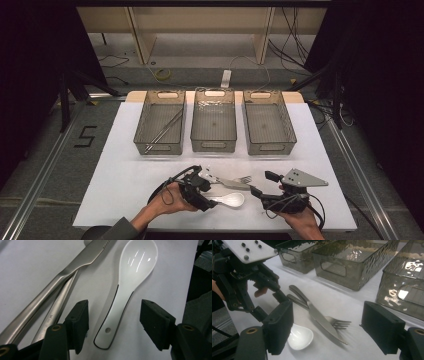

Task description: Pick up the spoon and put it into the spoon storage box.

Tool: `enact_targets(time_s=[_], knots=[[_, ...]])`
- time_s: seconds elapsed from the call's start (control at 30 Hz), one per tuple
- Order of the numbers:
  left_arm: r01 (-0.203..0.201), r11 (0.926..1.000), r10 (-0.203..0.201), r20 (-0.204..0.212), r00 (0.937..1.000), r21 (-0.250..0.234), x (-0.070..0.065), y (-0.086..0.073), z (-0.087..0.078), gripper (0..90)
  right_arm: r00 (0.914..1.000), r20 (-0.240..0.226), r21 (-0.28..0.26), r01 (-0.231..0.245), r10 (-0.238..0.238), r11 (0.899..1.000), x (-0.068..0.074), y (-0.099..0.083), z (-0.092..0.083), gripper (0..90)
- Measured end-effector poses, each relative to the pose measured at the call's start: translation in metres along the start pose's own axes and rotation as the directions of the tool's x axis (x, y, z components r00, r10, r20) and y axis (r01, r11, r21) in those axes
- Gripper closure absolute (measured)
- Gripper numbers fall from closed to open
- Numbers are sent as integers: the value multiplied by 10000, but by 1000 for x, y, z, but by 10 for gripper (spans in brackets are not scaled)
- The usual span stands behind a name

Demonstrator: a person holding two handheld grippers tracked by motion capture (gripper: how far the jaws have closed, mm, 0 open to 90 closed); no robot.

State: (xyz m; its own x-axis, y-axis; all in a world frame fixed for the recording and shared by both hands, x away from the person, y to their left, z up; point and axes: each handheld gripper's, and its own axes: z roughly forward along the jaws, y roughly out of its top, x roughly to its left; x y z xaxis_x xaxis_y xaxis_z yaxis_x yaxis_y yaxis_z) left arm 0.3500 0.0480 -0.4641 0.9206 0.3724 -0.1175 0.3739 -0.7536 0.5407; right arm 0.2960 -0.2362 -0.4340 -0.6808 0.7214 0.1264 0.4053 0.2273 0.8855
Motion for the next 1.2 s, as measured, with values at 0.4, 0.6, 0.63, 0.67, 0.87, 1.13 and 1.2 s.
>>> enact_targets(time_s=[0.4, 0.6, 0.63, 0.67, 0.87, 1.13, 1.2], knots=[[-336, 9992, 337, -28, 9994, 195, -1, 0, 5, 518, 10000, -2, 19, -11, 11, 10000, 0, 0, 0, 265], [-560, 9975, 566, -144, 9983, 420, -2, 0, 9, 536, 10000, -13, 39, 17, -17, 10000, 0, 0, 0, 265], [-626, 9972, 635, -190, 9978, 407, -3, 0, 10, 542, 10000, -14, 36, 9, -9, 10000, 0, 0, 1, 265], [-694, 9967, 703, -207, 9973, 425, -3, 1, 9, 548, 10000, -13, 42, 3, -3, 10000, 0, 0, 1, 265], [-975, 9940, 996, -429, 9941, 494, -6, 2, 11, 580, 10000, 20, 13, -24, 24, 10000, -1, 0, 0, 265], [-1087, 9928, 1108, -403, 9930, 508, -6, 2, 11, 618, 10000, 26, 58, 20, -20, 10000, 0, 0, 1, 265], [-1101, 9927, 1119, -361, 9931, 495, -6, 2, 11, 648, 10000, 21, 52, 24, -24, 10000, -1, 0, 0, 265]])
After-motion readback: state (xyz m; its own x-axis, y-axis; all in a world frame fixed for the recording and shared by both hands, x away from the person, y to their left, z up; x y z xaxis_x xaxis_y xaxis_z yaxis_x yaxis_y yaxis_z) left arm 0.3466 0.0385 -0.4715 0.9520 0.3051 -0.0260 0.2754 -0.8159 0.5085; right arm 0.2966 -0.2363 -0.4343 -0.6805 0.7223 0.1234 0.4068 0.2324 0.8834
